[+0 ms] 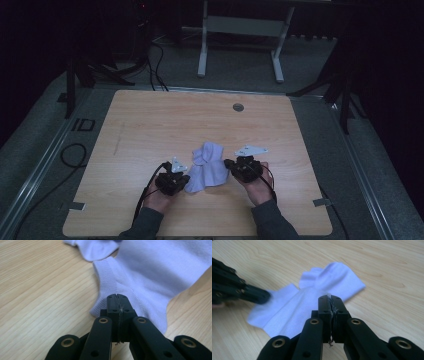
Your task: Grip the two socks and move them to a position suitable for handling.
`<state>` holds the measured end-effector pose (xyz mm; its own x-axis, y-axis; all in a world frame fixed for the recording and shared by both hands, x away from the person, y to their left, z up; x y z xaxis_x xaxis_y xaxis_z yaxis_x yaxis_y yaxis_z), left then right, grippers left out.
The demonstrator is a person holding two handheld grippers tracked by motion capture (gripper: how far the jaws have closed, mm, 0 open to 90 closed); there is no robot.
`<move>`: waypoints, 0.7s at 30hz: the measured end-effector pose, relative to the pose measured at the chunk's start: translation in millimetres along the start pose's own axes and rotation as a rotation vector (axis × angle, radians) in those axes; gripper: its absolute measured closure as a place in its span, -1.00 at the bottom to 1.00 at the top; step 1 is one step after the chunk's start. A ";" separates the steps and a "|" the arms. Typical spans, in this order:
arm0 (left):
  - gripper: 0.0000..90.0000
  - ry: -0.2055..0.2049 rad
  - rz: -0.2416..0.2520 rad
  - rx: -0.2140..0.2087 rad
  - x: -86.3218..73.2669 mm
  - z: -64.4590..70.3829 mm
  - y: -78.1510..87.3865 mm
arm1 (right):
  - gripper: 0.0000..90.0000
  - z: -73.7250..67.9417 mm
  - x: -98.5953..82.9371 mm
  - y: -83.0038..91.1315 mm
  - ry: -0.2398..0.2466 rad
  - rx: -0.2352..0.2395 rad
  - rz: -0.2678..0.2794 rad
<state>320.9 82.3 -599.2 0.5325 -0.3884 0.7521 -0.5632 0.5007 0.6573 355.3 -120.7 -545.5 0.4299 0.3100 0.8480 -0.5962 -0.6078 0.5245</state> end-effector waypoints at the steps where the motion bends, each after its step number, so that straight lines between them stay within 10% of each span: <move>1: 0.99 0.001 -0.004 0.004 -0.9 -1.3 1.4 | 0.95 1.3 -1.4 0.5 -0.002 -0.003 -0.003; 21: 0.98 -0.005 -0.006 0.022 -5.0 -5.0 6.3 | 0.83 6.7 -46.7 -8.2 -0.019 -0.009 -0.137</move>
<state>317.8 91.3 -599.0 0.5325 -0.3953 0.7484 -0.5739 0.4813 0.6626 344.6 -135.1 -590.0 0.5204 0.3753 0.7670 -0.5374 -0.5542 0.6357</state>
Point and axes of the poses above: each handheld gripper's, and its own axes: y roughly backward along the jaws, x roughly out of its top, z roughly to its right, the point moved 6 cm from there along -y, roughly forward along the jaws, and after that the axes turned 8 degrees about z, right-handed, at the moved point
